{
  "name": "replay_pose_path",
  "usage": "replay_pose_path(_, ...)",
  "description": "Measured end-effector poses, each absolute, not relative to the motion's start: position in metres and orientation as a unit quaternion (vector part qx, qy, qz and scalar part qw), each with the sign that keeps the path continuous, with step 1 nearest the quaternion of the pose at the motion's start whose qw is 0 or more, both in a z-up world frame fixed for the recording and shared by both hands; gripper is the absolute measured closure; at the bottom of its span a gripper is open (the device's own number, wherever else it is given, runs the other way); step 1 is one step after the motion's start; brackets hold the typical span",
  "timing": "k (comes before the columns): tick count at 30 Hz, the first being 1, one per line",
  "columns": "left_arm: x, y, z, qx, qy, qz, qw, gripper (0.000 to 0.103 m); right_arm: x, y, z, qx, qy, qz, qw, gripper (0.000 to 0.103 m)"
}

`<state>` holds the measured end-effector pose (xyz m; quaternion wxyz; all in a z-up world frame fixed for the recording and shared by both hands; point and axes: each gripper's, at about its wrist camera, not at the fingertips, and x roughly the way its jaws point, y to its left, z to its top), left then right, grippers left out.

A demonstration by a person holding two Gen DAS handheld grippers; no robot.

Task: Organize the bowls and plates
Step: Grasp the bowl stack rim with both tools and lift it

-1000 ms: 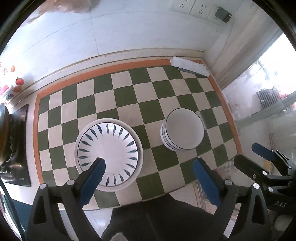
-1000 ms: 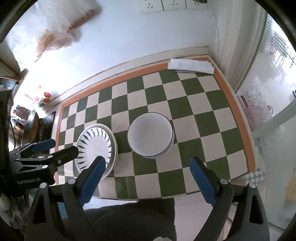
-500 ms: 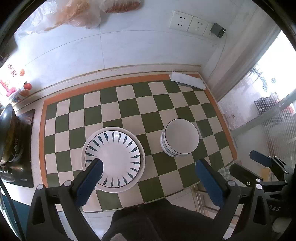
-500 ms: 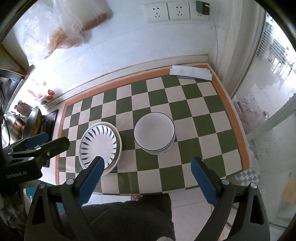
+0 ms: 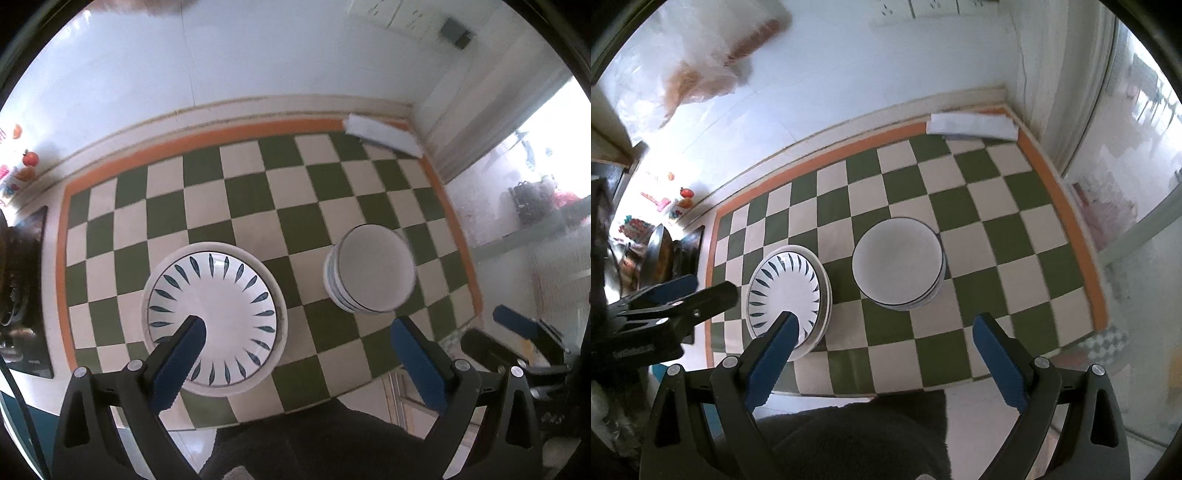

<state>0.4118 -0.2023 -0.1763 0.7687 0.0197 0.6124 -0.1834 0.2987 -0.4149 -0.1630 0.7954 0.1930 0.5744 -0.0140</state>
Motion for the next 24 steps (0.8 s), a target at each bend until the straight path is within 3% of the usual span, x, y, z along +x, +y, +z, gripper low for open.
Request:
replay_pose_path(20, 0.520, -0.291, -0.332, -0.033, 0.771, -0.238, 0.590, 0.002, 0.343, -0.469, -0.336, 0.403, 0.595, 0.001, 0.696, 0.006)
replay_pose_path(24, 0.521, -0.303, -0.352, -0.040, 0.786, -0.252, 0.563, 0.012, 0.347, -0.473, -0.358, 0.435, 0.586, 0.006, 0.683, 0.006)
